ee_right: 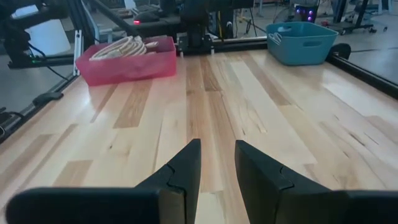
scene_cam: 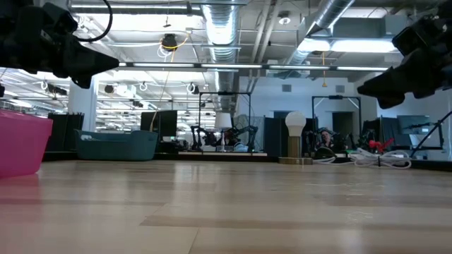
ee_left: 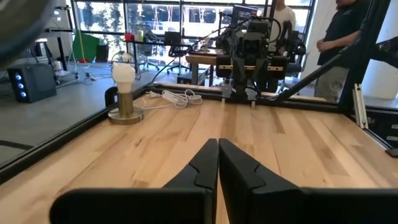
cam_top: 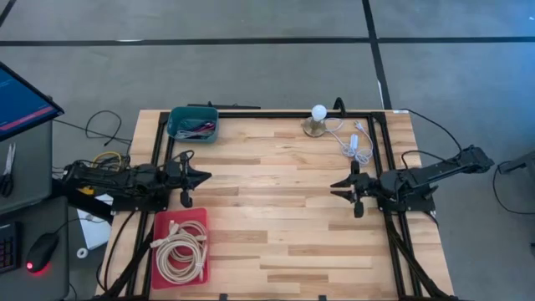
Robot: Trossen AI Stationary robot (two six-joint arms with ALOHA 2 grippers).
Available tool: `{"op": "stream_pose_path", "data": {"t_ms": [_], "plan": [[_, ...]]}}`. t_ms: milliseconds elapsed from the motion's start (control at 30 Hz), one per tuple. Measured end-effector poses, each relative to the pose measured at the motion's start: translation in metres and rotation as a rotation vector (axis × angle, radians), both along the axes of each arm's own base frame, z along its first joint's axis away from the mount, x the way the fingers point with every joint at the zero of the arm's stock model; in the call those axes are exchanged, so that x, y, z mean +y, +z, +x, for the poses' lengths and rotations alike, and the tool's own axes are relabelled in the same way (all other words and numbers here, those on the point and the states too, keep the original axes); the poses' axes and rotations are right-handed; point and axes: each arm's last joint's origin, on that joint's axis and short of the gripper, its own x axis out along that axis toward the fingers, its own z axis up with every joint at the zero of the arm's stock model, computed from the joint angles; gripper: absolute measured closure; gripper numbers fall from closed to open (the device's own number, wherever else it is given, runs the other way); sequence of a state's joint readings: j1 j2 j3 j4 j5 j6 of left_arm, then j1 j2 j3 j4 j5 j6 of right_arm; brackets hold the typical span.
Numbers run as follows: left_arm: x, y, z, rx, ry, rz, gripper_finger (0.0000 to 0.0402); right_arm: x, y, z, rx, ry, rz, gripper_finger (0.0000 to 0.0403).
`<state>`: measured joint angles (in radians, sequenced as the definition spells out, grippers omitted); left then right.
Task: Pick & Place USB Port
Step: Return to Home Position
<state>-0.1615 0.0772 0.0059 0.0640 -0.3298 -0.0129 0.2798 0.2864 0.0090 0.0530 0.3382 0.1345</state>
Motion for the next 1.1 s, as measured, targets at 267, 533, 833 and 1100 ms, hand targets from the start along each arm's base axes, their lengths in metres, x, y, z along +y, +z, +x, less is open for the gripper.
{"op": "stream_pose_path", "data": {"t_ms": [267, 533, 833, 1100], "plan": [[0.0, 0.0009, 0.0001, -0.018, 0.0, -0.053, 0.0389, 0.0, -0.0001, 0.0001, -0.009, -0.034, 0.151, 0.0311], [0.0, 0.001, 0.0001, -0.018, 0.0, -0.048, 0.0389, 0.0, -0.0001, 0.0001, -0.011, -0.04, 0.176, 0.0311], [0.0, 0.0013, 0.0001, -0.021, 0.0, -0.049, 0.0389, -0.0001, -0.0001, 0.0001, -0.011, -0.041, 0.176, 0.0311], [0.0, 0.0014, 0.0001, -0.023, -0.001, -0.05, 0.0389, -0.0001, -0.0001, 0.0001, -0.011, -0.041, 0.176, 0.0311]]}}
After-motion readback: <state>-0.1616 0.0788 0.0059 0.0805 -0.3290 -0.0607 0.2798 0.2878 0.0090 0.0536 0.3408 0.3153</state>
